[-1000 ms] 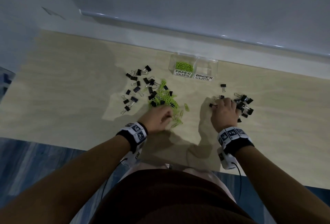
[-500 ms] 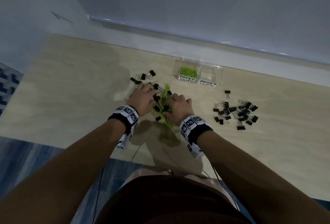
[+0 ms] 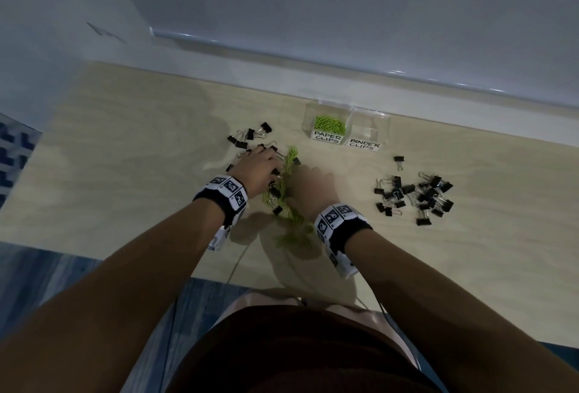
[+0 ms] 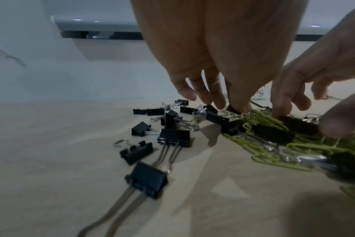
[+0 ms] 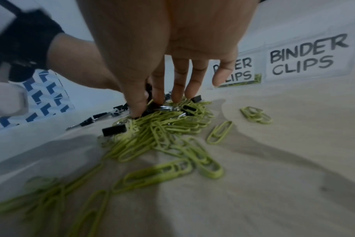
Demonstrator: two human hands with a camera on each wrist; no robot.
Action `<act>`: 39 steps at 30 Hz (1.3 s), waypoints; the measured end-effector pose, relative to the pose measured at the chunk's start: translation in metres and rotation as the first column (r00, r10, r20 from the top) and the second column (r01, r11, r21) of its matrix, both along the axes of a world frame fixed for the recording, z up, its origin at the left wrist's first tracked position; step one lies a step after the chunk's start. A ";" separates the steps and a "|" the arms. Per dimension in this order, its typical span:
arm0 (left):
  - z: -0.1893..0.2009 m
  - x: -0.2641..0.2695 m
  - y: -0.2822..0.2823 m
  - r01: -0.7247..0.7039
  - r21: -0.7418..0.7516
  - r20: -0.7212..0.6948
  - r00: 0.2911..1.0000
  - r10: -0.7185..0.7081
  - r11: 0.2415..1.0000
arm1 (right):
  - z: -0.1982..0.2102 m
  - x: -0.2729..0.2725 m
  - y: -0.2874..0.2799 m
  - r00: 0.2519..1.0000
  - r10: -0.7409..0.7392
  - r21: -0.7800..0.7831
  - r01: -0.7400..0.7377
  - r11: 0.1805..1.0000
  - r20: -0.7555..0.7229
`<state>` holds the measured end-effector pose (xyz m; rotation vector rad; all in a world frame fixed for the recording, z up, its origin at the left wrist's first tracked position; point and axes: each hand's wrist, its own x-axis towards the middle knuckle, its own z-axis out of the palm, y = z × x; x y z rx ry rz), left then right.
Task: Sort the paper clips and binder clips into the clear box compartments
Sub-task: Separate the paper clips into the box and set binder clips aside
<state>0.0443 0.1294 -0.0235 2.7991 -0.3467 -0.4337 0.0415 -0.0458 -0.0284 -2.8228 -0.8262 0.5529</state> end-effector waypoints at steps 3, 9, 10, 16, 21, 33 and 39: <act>0.008 -0.004 0.010 -0.084 -0.138 0.013 0.996 0.087 0.987 | -0.002 0.000 0.001 0.999 -0.048 0.062 0.049 0.997 -0.013; 0.003 -0.029 0.045 -0.401 -0.164 0.134 0.896 0.423 0.901 | 0.004 0.005 -0.023 0.848 -0.387 0.513 0.528 0.677 -0.362; -0.001 -0.034 0.050 -0.418 -0.125 0.153 0.888 0.434 0.900 | 0.008 0.008 -0.032 0.803 -0.438 0.538 0.596 0.596 -0.405; -0.012 -0.047 0.041 -0.423 -0.033 0.234 0.878 0.418 0.906 | 0.015 0.020 -0.106 0.591 -0.648 0.464 0.798 0.385 -0.480; -0.014 -0.050 -0.005 -0.294 -0.149 0.006 0.954 0.298 0.944 | 0.002 0.023 -0.138 0.724 -0.680 0.149 0.690 0.708 -0.119; -0.014 -0.048 -0.030 -0.318 -0.238 -0.030 0.947 0.321 0.918 | 0.013 0.005 -0.035 0.999 0.020 -0.028 -0.019 0.999 0.036; -0.007 -0.051 -0.019 -0.424 -0.447 -0.001 0.881 0.473 0.788 | 0.007 0.011 -0.037 1.000 -0.010 -0.061 0.009 0.998 -0.021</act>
